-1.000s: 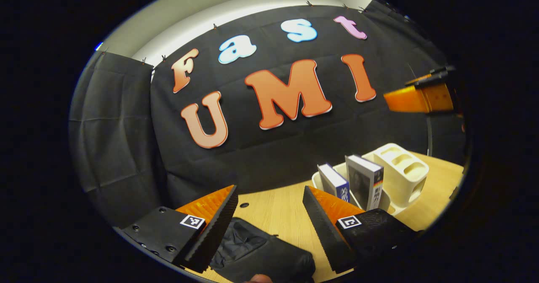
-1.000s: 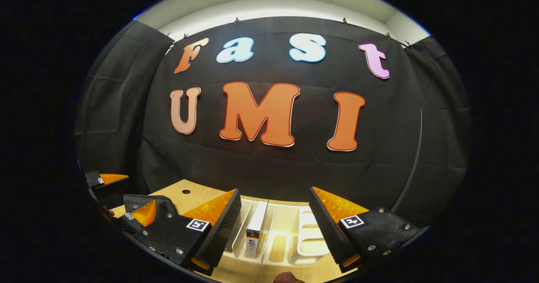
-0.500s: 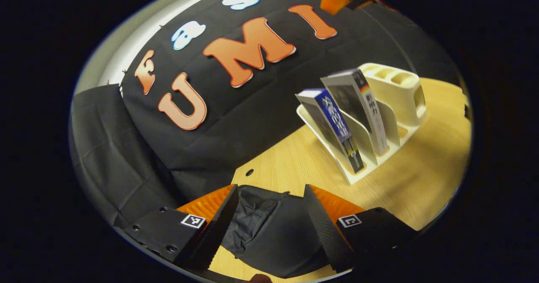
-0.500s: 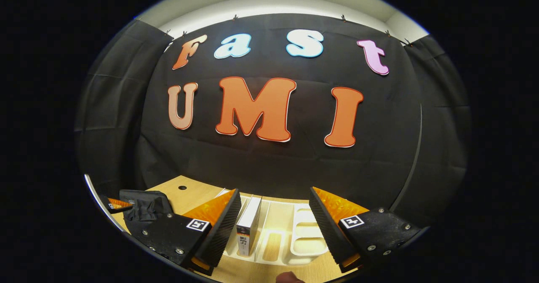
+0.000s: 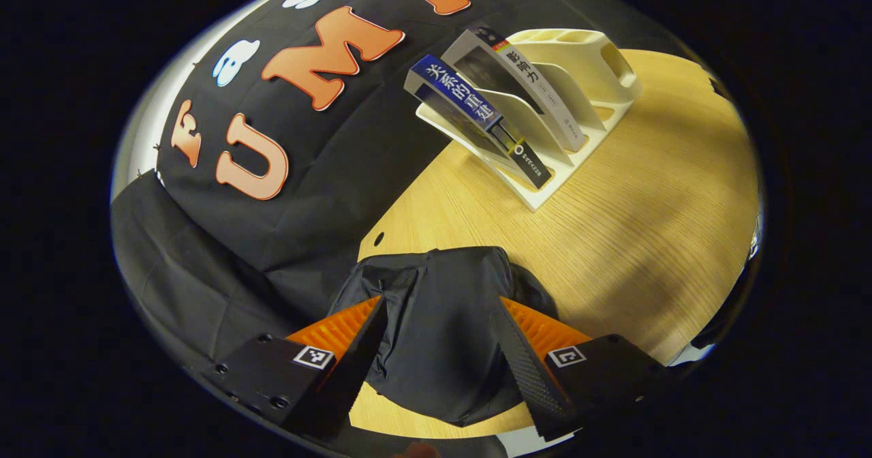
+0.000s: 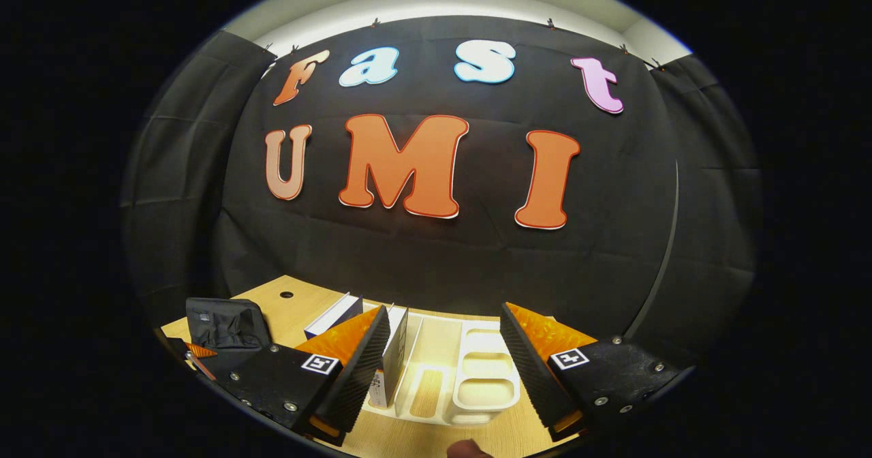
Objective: Open the schoolbag, grab two books from the bookshelf and put them into the schoolbag.
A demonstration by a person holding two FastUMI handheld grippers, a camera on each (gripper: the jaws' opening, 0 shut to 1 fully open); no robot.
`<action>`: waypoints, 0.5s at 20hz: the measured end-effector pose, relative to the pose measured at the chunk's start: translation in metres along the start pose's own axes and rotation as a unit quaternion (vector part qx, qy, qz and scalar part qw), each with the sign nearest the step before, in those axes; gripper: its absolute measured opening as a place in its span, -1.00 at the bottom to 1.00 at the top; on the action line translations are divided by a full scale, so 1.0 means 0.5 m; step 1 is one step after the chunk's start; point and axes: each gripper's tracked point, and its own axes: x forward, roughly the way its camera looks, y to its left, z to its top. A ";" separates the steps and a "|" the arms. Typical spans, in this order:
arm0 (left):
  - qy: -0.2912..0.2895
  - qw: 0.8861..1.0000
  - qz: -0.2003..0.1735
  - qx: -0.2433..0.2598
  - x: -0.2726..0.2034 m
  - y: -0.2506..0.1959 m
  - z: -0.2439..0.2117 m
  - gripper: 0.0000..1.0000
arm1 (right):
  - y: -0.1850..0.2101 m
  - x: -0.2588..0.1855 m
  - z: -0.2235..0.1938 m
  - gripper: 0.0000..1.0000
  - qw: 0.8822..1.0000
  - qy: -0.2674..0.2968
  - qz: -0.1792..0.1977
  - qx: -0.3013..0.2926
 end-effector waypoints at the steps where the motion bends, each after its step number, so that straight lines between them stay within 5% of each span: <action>1: 0.005 1.000 -0.002 0.004 -0.001 -0.007 -0.007 0.96 | -0.001 0.001 -0.002 0.93 1.000 0.000 0.001 0.000; 10: 0.035 0.998 -0.003 0.045 -0.016 -0.048 -0.029 0.95 | -0.025 0.000 -0.007 0.93 1.000 -0.007 0.008 -0.002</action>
